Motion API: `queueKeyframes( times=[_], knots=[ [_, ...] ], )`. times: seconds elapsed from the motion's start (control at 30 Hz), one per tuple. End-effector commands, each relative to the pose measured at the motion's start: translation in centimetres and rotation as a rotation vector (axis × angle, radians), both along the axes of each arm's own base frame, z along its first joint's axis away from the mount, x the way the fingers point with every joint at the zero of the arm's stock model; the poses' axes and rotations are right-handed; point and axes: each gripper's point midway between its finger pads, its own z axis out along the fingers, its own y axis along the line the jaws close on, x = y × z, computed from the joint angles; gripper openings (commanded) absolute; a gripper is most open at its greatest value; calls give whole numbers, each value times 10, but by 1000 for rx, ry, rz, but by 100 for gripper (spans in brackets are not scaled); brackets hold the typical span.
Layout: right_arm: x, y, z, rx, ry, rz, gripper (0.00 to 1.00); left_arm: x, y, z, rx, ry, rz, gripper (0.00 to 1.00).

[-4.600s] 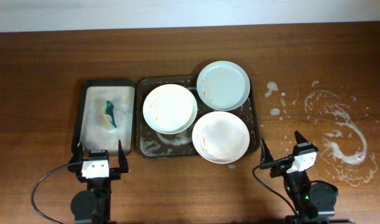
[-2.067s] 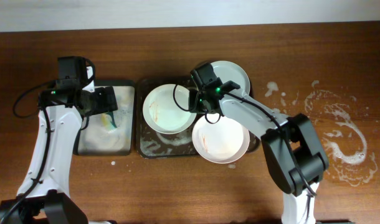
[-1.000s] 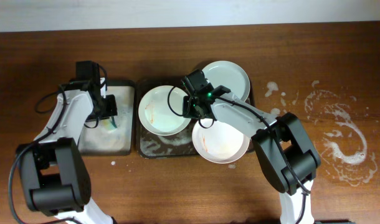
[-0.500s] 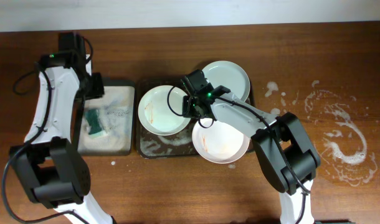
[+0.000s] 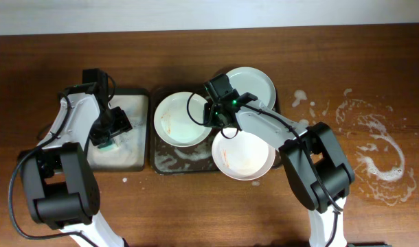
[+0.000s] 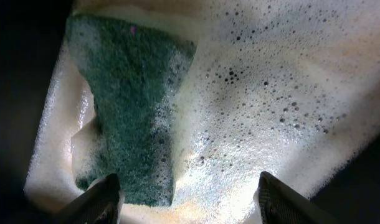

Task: Clean dirty plates on tray and stack at the side
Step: 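Grasp the green sponge with the left gripper and lift it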

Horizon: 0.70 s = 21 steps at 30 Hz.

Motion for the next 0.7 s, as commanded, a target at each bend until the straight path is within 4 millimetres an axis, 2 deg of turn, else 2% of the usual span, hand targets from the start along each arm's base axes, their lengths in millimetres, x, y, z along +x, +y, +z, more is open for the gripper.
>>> queueKeyframes(
  times=[0.0, 0.03, 0.13, 0.2, 0.23, 0.33, 0.5, 0.53, 0.63, 0.67],
  knots=[
    [-2, 2, -4, -10, 9, 13, 4, -2, 21, 1, 127, 13, 14, 76],
    [-2, 2, -4, -10, 9, 12, 4, -3, 30, 3, 175, 17, 19, 79],
    [-2, 3, -4, -10, 9, 13, 5, 3, 32, 3, 186, -6, 21, 79],
    [-3, 2, -5, -12, 12, 13, 5, 6, 34, -10, 194, 4, 22, 77],
    [-3, 2, -5, -12, 12, 13, 5, 6, 34, -18, 191, 19, 20, 67],
    [-3, 2, -5, -12, 12, 13, 5, 9, 35, -32, 188, 28, 24, 57],
    [-3, 2, -5, -12, 11, 13, 5, 15, 35, -34, 183, 6, 25, 22],
    [-3, 2, -5, -12, 11, 13, 5, 16, 35, -33, 183, 4, 26, 4],
    [-3, 2, -5, -13, 11, 17, 5, 34, 28, -17, 138, -48, 25, 1],
    [-3, 2, -5, -14, 9, 19, 5, 39, 28, 2, 137, -57, 19, 1]
  ],
)
